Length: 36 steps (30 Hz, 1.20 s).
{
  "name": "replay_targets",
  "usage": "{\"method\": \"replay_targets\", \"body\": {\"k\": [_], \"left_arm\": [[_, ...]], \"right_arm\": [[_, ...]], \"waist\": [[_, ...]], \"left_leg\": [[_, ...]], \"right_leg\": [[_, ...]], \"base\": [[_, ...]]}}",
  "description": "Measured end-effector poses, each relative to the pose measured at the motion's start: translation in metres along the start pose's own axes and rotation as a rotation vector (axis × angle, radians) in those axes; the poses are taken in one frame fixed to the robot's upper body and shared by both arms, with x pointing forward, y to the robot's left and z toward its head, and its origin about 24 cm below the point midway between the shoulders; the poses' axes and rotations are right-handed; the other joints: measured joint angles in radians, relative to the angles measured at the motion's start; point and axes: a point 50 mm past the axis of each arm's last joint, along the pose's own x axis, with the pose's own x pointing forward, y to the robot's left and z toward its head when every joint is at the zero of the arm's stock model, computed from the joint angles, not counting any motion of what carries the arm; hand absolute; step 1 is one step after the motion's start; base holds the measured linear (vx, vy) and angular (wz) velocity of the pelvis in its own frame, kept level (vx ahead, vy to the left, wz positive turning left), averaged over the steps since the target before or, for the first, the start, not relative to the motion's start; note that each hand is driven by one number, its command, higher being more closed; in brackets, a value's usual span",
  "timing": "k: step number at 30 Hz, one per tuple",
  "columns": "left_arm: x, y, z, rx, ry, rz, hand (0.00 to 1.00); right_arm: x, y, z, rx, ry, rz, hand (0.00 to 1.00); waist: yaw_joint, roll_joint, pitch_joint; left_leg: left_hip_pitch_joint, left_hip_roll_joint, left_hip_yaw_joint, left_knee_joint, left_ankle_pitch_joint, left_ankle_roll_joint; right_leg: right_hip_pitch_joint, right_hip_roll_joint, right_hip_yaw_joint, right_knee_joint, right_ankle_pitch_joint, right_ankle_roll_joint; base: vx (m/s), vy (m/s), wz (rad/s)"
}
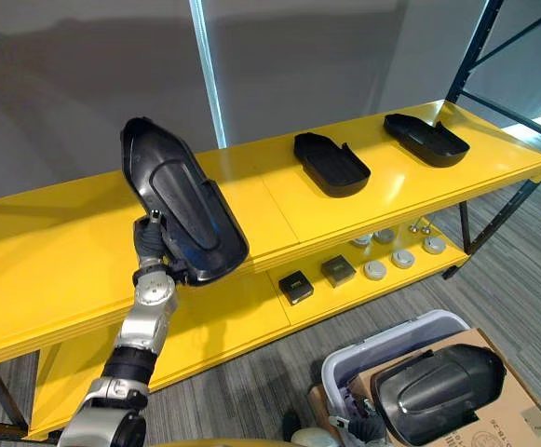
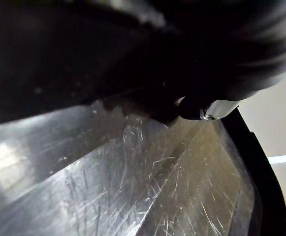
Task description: Walk over and take plastic housings, then place them on the shelf
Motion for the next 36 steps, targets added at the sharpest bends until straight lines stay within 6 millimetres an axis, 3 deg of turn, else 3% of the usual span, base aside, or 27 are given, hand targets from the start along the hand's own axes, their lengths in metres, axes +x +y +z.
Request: {"method": "replay_targets", "body": {"k": [7,8,16,28,36], "left_arm": [[0.024,0.022,-0.001,0.07,0.071,0.054,1.0],[0.025,0.023,0.0,0.067,0.071,0.056,0.0],[0.037,0.029,0.018,0.066,0.036,0.066,0.0],[0.037,0.031,0.015,0.058,0.049,0.1,0.0],[0.032,0.045,0.048,-0.083,-0.09,0.235,0.0]], "right_arm": [[0.003,0.001,0.008,-0.018,-0.025,0.007,0.0],[0.003,0.0,0.008,-0.019,-0.026,0.006,0.0],[0.005,-0.002,0.012,-0.032,-0.041,0.003,0.0],[0.005,-0.002,0.009,-0.035,-0.029,0.001,0.0],[0.004,-0.003,0.006,-0.039,-0.015,-0.003,0.0]], "waist": [[-0.027,0.001,0.041],[-0.027,0.002,0.048],[-0.026,0.008,0.085],[-0.026,0.009,0.086],[-0.02,0.01,0.085]], "left_leg": [[-0.023,-0.002,-0.006,-0.003,0.031,0.018],[-0.023,-0.002,-0.006,-0.003,0.031,0.018],[-0.025,-0.002,-0.013,-0.002,0.03,0.017],[-0.021,0.001,-0.013,-0.002,0.027,0.013],[-0.001,0.0,-0.023,-0.008,0.031,0.018]], "right_leg": [[-0.024,0.001,-0.007,0.004,0.014,-0.012],[-0.024,0.001,-0.007,0.004,0.014,-0.013],[-0.027,0.001,-0.007,0.004,0.014,-0.013],[-0.023,0.002,-0.003,0.004,0.015,-0.014],[-0.001,0.001,-0.011,0.004,0.015,-0.014]], "base": [[0.03,0.033,0.01],[0.06,0.051,0.02],[0.0,0.011,0.01],[-0.05,0.005,-0.01],[0.0,0.01,0.03]]}}
